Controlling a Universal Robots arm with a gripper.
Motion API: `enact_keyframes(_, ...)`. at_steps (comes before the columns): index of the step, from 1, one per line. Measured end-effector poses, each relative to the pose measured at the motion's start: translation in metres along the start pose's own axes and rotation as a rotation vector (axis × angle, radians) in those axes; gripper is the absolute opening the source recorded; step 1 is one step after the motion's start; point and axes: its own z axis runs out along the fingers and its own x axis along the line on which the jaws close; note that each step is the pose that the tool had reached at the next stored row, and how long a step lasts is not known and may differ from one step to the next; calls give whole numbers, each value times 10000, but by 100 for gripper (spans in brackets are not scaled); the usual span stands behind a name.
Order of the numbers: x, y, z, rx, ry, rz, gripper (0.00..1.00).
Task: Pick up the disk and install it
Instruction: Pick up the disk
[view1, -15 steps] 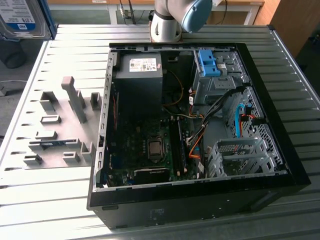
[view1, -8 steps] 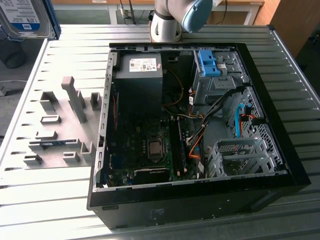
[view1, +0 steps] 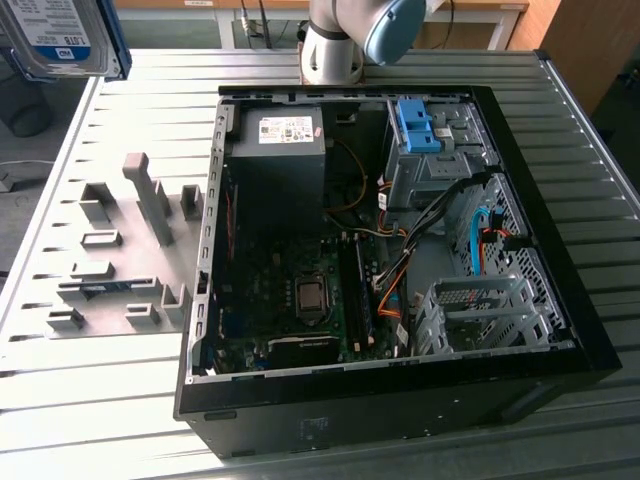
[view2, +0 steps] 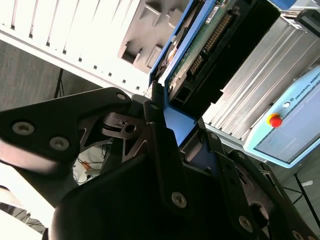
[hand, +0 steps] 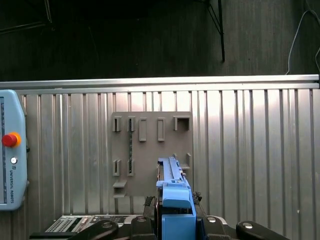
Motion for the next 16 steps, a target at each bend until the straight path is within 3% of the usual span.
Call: enact_keyframes(16,-6,-149,0,0,0,0,36)
